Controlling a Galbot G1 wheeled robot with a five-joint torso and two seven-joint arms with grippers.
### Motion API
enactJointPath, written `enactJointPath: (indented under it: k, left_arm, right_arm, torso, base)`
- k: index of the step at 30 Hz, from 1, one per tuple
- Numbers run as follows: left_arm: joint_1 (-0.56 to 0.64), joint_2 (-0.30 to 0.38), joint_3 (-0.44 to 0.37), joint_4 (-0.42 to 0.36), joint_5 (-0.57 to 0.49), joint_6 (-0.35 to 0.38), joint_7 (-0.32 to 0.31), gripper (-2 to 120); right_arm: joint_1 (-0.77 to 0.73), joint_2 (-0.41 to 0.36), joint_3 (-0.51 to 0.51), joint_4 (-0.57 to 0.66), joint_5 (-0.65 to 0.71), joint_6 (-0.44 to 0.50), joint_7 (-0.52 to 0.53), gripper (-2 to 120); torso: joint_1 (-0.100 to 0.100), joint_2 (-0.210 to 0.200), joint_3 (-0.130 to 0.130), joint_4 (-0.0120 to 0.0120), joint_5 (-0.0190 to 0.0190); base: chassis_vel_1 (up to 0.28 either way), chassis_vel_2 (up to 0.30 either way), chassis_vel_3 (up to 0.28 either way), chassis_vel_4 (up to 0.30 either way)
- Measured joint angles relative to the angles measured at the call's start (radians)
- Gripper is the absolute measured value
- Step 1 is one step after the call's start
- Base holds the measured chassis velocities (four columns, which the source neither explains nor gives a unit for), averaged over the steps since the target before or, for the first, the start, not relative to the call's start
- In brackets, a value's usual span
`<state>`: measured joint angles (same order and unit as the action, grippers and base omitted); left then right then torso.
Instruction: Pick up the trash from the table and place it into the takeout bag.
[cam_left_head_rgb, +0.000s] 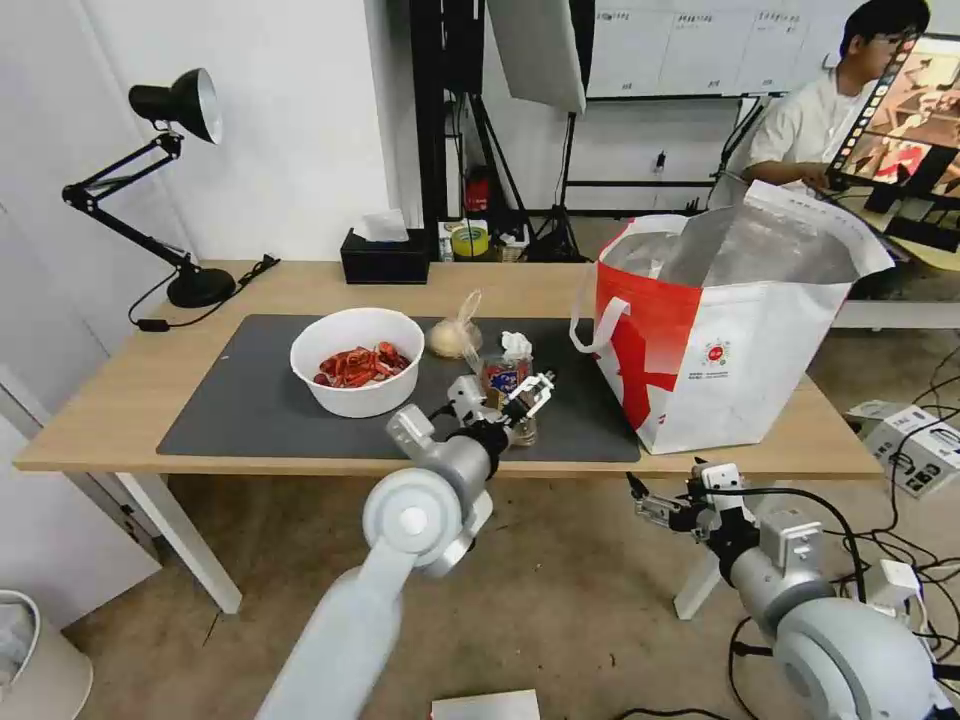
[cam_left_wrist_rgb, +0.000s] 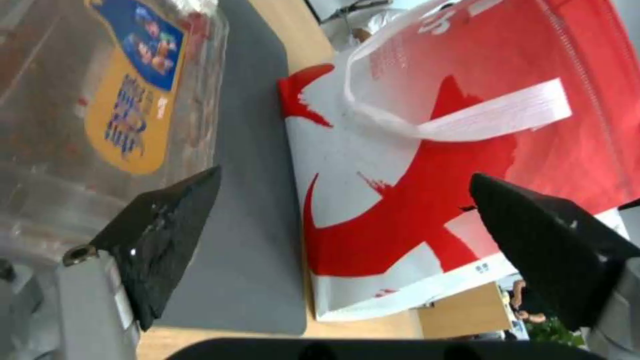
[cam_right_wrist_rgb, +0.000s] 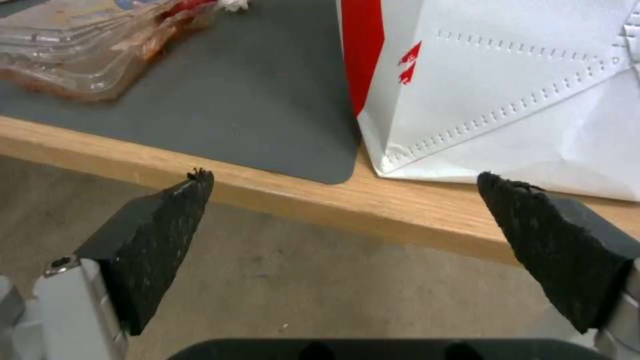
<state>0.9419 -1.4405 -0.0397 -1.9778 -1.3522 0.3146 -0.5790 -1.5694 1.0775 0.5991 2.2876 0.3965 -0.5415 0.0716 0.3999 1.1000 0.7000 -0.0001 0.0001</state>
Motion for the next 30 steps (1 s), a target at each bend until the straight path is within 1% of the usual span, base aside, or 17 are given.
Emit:
enactJointPath:
  k: [2, 4, 6, 9, 10, 12, 13, 16, 17, 18, 20, 21, 25, 26, 28, 29, 30]
  left_arm:
    - [0.000, 0.000, 0.000, 0.000, 0.000, 0.000, 0.000, 100]
    - [0.008, 0.020, -0.020, -0.009, -0.014, 0.034, 0.009, 100]
    - [0.007, 0.037, -0.025, -0.011, 0.011, 0.048, 0.025, 100]
    - [-0.002, 0.074, -0.033, -0.017, 0.074, 0.071, 0.083, 100]
    - [-0.002, 0.074, -0.033, -0.017, 0.074, 0.071, 0.083, 100]
    - [-0.015, 0.110, -0.028, -0.015, 0.152, 0.077, 0.134, 99]
    - [-0.015, 0.110, -0.028, -0.015, 0.152, 0.077, 0.134, 99]
    - [-0.048, 0.170, -0.003, 0.000, 0.322, 0.080, 0.212, 88]
    - [-0.048, 0.170, -0.003, 0.000, 0.322, 0.080, 0.212, 88]
    - [-0.062, 0.190, 0.010, 0.007, 0.376, 0.080, 0.238, 83]
    - [-0.091, 0.228, 0.051, 0.027, 0.455, 0.065, 0.268, 74]
    - [-0.091, 0.228, 0.051, 0.027, 0.455, 0.065, 0.268, 74]
    - [-0.109, 0.269, 0.097, 0.053, 0.535, 0.044, 0.308, 54]
    - [-0.109, 0.269, 0.097, 0.053, 0.535, 0.044, 0.308, 54]
    - [-0.110, 0.277, 0.102, 0.070, 0.569, 0.037, 0.325, 45]
    - [-0.110, 0.277, 0.102, 0.070, 0.569, 0.037, 0.325, 45]
    - [-0.109, 0.280, 0.103, 0.076, 0.584, 0.035, 0.331, 40]
  right_arm:
    - [0.000, 0.000, 0.000, 0.000, 0.000, 0.000, 0.000, 100]
    - [-0.006, 0.002, 0.002, 0.001, 0.000, 0.007, -0.004, 100]
    - [-0.004, 0.005, -0.001, -0.002, 0.000, 0.008, -0.005, 100]
    - [0.007, 0.009, -0.010, -0.008, 0.000, 0.009, -0.006, 100]
    - [0.007, 0.009, -0.010, -0.008, 0.000, 0.009, -0.006, 100]
    - [0.016, 0.008, -0.015, -0.012, 0.000, 0.009, -0.006, 100]
    - [0.016, 0.008, -0.015, -0.012, 0.000, 0.009, -0.006, 100]
    - [0.031, -0.004, -0.017, -0.014, 0.010, 0.011, -0.006, 100]
    - [0.031, -0.004, -0.017, -0.014, 0.010, 0.011, -0.006, 100]
    - [0.037, -0.009, -0.017, -0.015, 0.033, 0.011, -0.005, 100]
    - [0.052, -0.028, -0.021, -0.010, 0.182, 0.009, 0.018, 100]
    - [0.052, -0.028, -0.021, -0.010, 0.182, 0.009, 0.018, 100]
    - [0.109, -0.051, -0.026, 0.003, 0.456, 0.009, 0.084, 100]
    - [0.109, -0.051, -0.026, 0.003, 0.456, 0.009, 0.084, 100]
    - [0.147, -0.051, -0.028, 0.004, 0.566, 0.015, 0.116, 100]
    - [0.147, -0.051, -0.028, 0.004, 0.566, 0.015, 0.116, 100]
    - [0.163, -0.051, -0.030, 0.004, 0.601, 0.022, 0.123, 100]
  torso:
    - [0.000, 0.000, 0.000, 0.0000, 0.0000]
    - [0.000, 0.000, 0.000, 0.0001, -0.0001]
    - [0.000, 0.000, 0.000, 0.0001, -0.0001]
    - [0.000, 0.000, 0.000, 0.0002, -0.0002]
    - [0.000, 0.000, 0.000, 0.0002, -0.0002]
    - [0.000, 0.000, 0.000, 0.0002, -0.0002]
    - [0.000, 0.000, 0.000, 0.0002, -0.0002]
    - [0.000, 0.000, 0.000, 0.0003, -0.0002]
    - [0.000, 0.000, 0.000, 0.0003, -0.0002]
    - [0.000, 0.000, 0.000, 0.0001, -0.0003]
    - [0.000, 0.000, 0.000, 0.0000, -0.0002]
    - [0.000, 0.000, 0.000, 0.0000, -0.0002]
    - [0.000, 0.000, 0.000, 0.0001, -0.0002]
    - [0.000, 0.000, 0.000, 0.0001, -0.0002]
    - [0.000, 0.000, 0.000, 0.0001, -0.0003]
    - [0.000, 0.000, 0.000, 0.0001, -0.0003]
    - [0.000, 0.000, 0.000, 0.0001, -0.0002]
  base:
    - [0.000, 0.000, 0.000, 0.000]
    - [0.000, 0.000, 0.000, 0.000]
    - [0.000, 0.000, 0.000, 0.000]
    - [0.000, 0.000, 0.000, 0.000]
    - [0.000, 0.000, 0.000, 0.000]
    - [0.000, 0.000, 0.000, 0.000]
    - [0.000, 0.000, 0.000, 0.000]
    - [0.000, 0.000, 0.000, 0.000]
    - [0.000, 0.000, 0.000, 0.000]
    - [0.000, 0.000, 0.000, 0.000]
    - [0.000, 0.000, 0.000, 0.000]
    - [0.000, 0.000, 0.000, 0.000]
    - [0.000, 0.000, 0.000, 0.000]
    - [0.000, 0.000, 0.000, 0.000]
    - [0.000, 0.000, 0.000, 0.000]
    - [0.000, 0.000, 0.000, 0.000]
    - [0.000, 0.000, 0.000, 0.000]
